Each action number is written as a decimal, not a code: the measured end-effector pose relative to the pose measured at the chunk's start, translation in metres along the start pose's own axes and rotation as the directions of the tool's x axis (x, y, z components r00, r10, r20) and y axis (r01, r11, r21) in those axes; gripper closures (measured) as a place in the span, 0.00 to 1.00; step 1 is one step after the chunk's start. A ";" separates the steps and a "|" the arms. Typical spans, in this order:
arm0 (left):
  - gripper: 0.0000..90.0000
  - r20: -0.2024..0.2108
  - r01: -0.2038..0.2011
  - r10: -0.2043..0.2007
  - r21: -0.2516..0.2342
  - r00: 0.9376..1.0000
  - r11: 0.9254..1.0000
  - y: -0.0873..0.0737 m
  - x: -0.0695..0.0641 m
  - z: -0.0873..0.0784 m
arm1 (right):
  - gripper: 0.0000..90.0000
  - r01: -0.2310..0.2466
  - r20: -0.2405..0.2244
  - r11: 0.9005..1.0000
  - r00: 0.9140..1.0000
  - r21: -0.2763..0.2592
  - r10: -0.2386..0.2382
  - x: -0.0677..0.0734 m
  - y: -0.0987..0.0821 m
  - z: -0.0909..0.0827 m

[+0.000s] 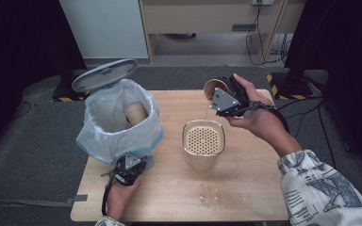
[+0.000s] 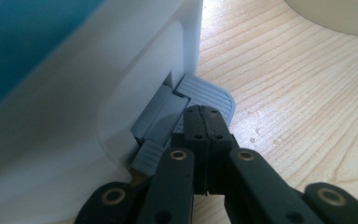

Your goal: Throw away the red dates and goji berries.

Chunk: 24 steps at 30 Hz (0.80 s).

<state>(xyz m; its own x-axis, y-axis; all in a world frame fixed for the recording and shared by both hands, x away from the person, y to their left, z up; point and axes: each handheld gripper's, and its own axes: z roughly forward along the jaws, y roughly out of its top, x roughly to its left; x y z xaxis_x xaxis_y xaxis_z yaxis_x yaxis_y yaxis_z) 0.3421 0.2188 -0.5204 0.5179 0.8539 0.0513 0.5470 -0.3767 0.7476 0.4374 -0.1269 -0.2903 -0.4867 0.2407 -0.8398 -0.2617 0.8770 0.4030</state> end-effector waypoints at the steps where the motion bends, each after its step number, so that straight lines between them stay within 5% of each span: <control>1: 0.99 0.000 0.000 0.000 0.000 1.000 1.000 0.000 0.000 0.000 | 0.34 0.006 0.002 1.000 1.000 -0.001 -0.006 0.001 0.001 0.000; 24: 0.99 0.000 0.000 0.000 0.000 1.000 1.000 0.000 0.000 0.000 | 0.34 0.085 0.015 0.996 0.996 0.014 -0.085 0.006 0.004 -0.003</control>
<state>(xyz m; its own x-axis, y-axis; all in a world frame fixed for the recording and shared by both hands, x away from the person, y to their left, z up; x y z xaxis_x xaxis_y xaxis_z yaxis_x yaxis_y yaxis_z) 0.3421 0.2189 -0.5204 0.5177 0.8540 0.0511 0.5473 -0.3765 0.7475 0.4307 -0.1229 -0.2922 -0.4502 0.1716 -0.8763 -0.2903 0.8999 0.3253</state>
